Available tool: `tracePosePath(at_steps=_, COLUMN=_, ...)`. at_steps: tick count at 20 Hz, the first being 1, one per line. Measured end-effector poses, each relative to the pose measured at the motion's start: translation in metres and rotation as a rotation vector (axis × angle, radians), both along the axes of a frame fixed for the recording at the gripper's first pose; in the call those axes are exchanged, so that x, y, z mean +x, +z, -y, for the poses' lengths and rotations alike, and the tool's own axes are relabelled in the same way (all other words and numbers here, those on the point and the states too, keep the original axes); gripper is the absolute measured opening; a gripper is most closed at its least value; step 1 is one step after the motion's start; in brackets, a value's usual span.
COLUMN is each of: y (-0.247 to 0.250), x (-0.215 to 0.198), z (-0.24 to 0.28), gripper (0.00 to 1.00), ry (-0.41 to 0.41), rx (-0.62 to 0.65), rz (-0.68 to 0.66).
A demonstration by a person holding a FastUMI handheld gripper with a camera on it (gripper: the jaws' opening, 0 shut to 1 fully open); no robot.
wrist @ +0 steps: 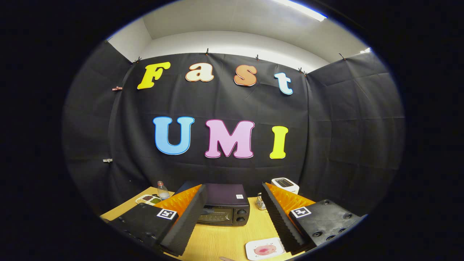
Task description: Open the toaster oven, put the food inside, and close the toaster oven door.
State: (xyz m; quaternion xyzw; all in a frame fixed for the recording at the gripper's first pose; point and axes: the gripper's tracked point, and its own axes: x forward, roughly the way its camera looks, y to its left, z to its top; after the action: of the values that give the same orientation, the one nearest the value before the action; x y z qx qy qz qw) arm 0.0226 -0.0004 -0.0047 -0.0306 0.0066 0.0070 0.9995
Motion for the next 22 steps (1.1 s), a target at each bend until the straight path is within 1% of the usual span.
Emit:
tracePosePath(at_steps=3, y=-0.004, x=0.005, z=-0.004, gripper=0.98, ry=0.006, rx=-0.005, rz=-0.014)
tracePosePath(at_steps=7, y=-0.011, x=0.022, z=-0.013, gripper=0.98, ry=0.016, rx=-0.045, rz=-0.024)
tracePosePath(at_steps=9, y=-0.013, x=0.034, z=-0.027, gripper=0.98, ry=0.037, rx=-0.051, rz=-0.021)
tracePosePath(at_steps=13, y=-0.028, x=0.061, z=-0.060, gripper=0.98, ry=0.093, rx=-0.023, rz=-0.036)
tracePosePath(at_steps=16, y=-0.045, x=0.083, z=-0.086, gripper=0.98, ry=0.133, rx=-0.011, rz=-0.071)
tracePosePath(at_steps=19, y=-0.060, x=0.106, z=-0.101, gripper=0.98, ry=0.152, rx=-0.018, rz=-0.105)
tracePosePath(at_steps=22, y=-0.078, x=0.129, z=-0.116, gripper=0.97, ry=0.180, rx=0.007, rz=-0.155)
